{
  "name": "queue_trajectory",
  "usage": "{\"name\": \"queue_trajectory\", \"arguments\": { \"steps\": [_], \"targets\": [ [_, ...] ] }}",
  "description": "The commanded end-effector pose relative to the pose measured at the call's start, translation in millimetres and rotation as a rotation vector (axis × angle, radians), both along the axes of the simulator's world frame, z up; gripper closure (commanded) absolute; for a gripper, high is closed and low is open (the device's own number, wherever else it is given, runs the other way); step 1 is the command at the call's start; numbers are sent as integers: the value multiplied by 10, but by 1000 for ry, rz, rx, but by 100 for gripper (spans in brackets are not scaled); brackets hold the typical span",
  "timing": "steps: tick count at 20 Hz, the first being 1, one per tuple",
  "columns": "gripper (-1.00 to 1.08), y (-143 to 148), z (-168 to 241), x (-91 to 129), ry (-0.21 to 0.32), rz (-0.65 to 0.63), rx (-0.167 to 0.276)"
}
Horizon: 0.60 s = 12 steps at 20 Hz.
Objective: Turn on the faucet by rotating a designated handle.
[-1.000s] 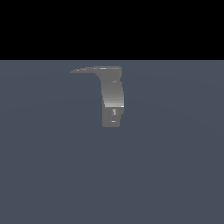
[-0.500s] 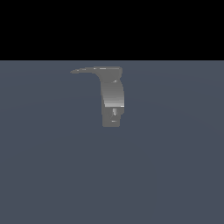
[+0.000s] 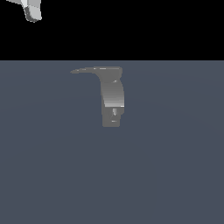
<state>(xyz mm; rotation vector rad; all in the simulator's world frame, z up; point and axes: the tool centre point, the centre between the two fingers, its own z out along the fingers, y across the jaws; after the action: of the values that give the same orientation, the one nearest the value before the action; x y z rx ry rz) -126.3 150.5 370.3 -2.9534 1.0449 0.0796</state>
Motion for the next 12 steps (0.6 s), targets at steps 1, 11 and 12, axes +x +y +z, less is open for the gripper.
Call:
{"name": "queue_trajectory", "arguments": {
  "steps": [1, 11, 12],
  "targets": [
    [108, 61, -71, 134, -2, -52, -1],
    [108, 213, -344, 686, -8, -252, -7],
    [108, 222, -372, 744, -9, -272, -8]
  ]
}}
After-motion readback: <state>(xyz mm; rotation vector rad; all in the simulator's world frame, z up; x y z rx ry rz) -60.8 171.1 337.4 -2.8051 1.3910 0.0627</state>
